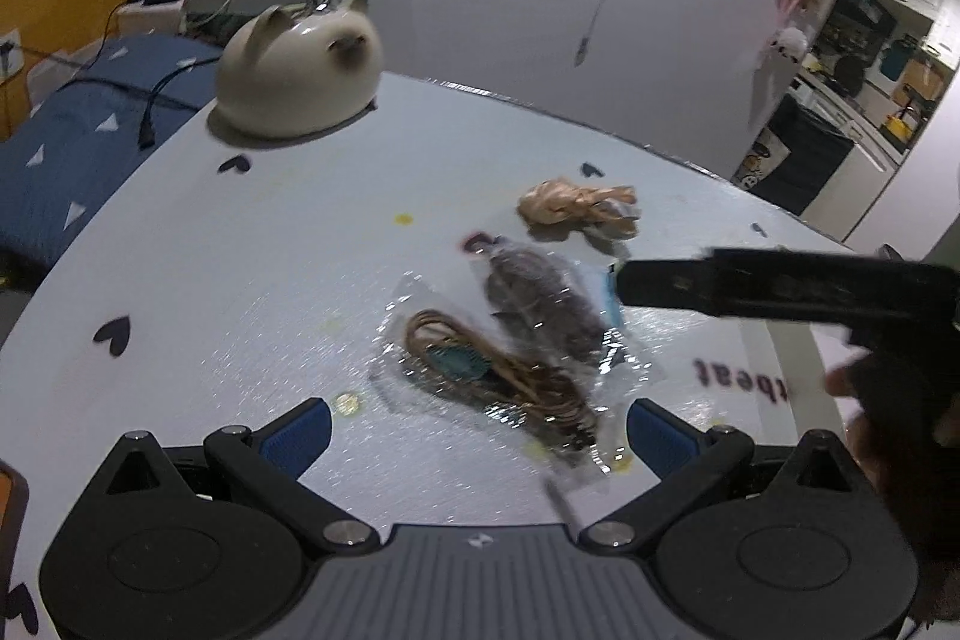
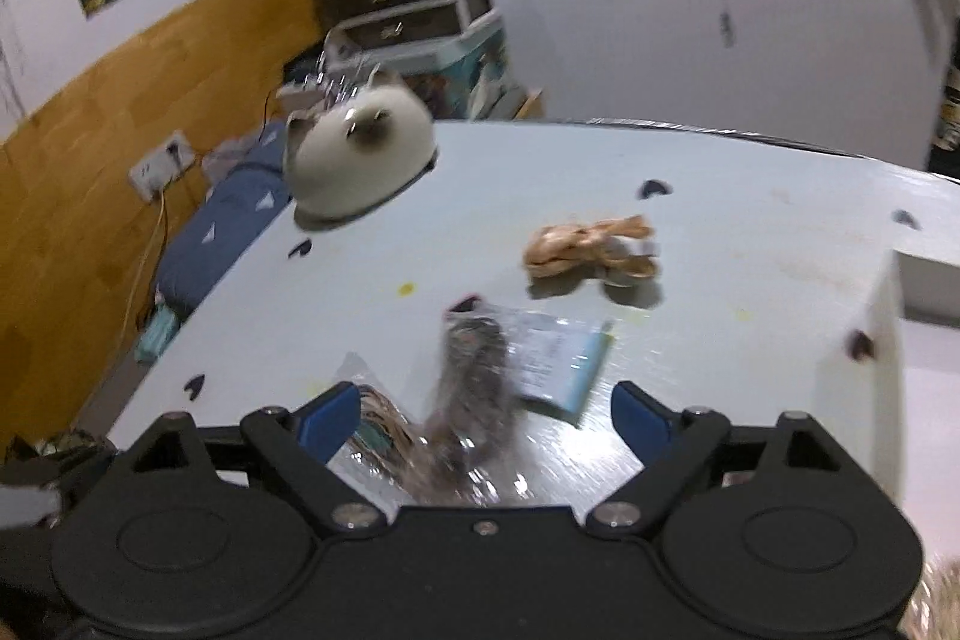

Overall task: Organize soft objects
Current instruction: 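Close the right tool on the clear bag of dark brown cord and lift it, then close the left tool on the clear bag of tan cord while the right tool holds its bag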

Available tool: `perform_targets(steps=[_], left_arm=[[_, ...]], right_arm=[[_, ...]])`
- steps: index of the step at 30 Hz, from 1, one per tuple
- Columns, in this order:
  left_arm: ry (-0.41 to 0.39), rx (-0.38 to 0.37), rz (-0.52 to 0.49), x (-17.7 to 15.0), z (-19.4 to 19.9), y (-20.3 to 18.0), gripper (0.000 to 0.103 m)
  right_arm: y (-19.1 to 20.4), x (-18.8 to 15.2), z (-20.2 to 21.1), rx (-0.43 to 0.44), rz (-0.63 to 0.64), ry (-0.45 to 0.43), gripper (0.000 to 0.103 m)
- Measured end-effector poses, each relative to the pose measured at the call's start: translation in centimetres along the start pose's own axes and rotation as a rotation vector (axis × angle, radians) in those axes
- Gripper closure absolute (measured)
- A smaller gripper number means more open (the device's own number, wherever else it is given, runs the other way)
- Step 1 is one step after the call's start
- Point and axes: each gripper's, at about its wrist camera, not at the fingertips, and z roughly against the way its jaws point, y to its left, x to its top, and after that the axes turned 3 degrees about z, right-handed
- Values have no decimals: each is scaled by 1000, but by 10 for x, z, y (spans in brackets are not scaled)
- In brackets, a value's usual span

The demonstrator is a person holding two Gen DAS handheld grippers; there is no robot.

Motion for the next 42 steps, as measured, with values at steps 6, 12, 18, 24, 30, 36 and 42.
perform_targets(steps=[6,12,18,24,30,36,42], left_arm=[[26,24,34,-1,-5,13,0],[47,31,58,-1,-13,15,0],[70,-21,151,1,-21,18,1],[111,-48,201,3,-33,14,6],[146,-23,218,2,-47,13,12],[134,25,187,7,-60,10,17],[117,59,68,13,-79,-7,28]], right_arm=[[12,7,-51,24,63,115,24],[3,-5,-60,12,71,152,47],[-10,-13,-47,1,68,127,58],[-17,-42,-30,11,89,170,68],[-4,-73,-8,107,100,218,70],[-3,-80,11,65,69,181,71],[-16,-78,18,-10,23,156,71]])
